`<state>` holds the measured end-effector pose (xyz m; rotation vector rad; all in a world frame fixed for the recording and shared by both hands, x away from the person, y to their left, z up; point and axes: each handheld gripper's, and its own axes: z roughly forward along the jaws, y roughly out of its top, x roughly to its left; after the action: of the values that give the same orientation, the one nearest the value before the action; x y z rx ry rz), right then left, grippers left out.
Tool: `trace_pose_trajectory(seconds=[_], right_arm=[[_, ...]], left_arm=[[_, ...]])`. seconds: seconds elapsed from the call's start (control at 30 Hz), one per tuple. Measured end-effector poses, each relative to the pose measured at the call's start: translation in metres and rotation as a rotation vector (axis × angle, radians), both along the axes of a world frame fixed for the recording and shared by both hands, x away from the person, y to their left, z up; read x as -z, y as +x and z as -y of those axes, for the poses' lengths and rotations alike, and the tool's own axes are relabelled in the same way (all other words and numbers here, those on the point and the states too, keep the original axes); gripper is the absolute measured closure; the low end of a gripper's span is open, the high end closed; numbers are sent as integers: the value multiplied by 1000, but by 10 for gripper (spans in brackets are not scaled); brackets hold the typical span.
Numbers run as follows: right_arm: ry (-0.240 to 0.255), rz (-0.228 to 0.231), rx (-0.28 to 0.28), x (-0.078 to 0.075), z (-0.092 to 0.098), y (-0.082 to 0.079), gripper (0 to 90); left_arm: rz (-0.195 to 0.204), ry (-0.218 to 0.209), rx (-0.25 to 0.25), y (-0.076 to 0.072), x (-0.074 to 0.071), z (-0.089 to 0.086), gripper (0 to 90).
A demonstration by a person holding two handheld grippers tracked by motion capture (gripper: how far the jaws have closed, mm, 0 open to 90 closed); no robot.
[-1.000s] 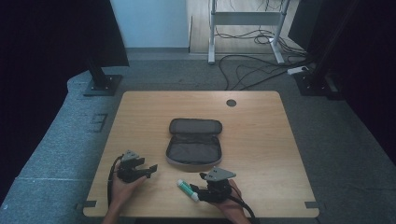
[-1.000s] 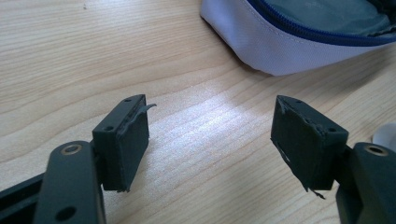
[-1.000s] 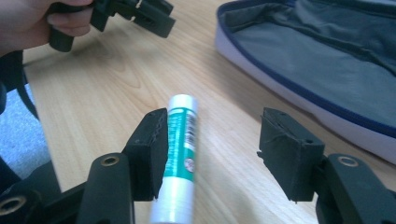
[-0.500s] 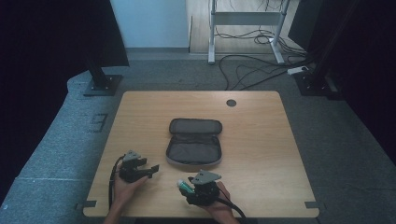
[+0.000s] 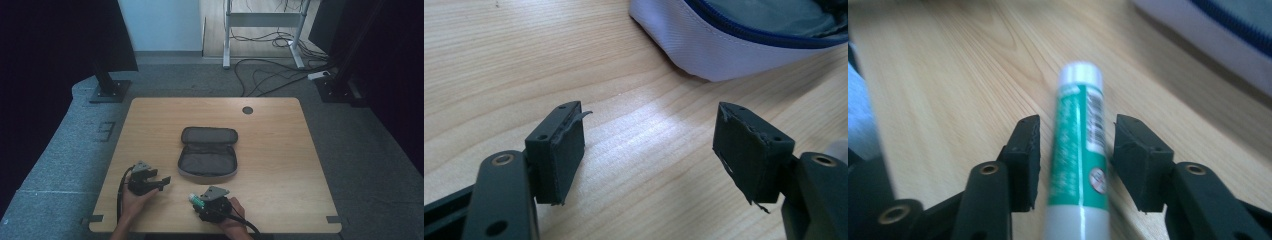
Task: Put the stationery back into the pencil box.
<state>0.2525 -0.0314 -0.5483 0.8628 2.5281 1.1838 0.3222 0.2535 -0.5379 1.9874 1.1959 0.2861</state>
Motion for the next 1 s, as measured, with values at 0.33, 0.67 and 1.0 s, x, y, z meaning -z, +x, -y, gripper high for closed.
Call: trace_pose_trajectory(seconds=[0.33,0.67,1.0], right_arm=[[-23,18,22,0,3,-3,650],[49,50,23,-20,10,0,651],[117,90,63,-44,21,15,652]], left_arm=[[5,4,0,-2,-4,1,294],[-2,-4,-18,-1,-5,-5,300],[-9,3,-5,-1,-3,-1,301]])
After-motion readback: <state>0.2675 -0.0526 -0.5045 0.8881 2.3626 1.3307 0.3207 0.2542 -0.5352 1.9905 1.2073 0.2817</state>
